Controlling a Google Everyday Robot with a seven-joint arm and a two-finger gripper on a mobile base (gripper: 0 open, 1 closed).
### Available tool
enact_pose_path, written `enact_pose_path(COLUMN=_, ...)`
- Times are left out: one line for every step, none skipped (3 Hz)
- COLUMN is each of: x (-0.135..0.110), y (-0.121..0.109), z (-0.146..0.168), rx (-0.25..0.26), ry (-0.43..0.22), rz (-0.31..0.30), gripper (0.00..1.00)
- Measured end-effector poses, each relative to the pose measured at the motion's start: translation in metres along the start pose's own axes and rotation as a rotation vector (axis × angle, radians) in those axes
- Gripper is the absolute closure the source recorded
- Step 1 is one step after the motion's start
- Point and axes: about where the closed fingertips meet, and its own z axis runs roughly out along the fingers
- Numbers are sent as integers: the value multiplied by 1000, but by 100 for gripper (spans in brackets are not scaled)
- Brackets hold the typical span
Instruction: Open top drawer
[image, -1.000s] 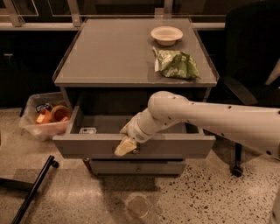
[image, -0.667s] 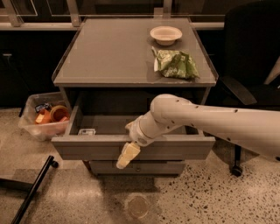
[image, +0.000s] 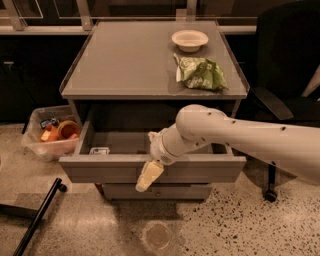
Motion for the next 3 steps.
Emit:
enact_pose_path(x=-9, y=-17, z=-19, rx=69, ry=-24, rz=-4, gripper=0)
enact_pose_path(x=-16, y=-41, z=-34, rx=116, ry=-60, rz=-6, gripper=19)
enact_pose_path(x=-21, y=-68, z=-44, rx=150, ry=-91, rz=-4, gripper=42)
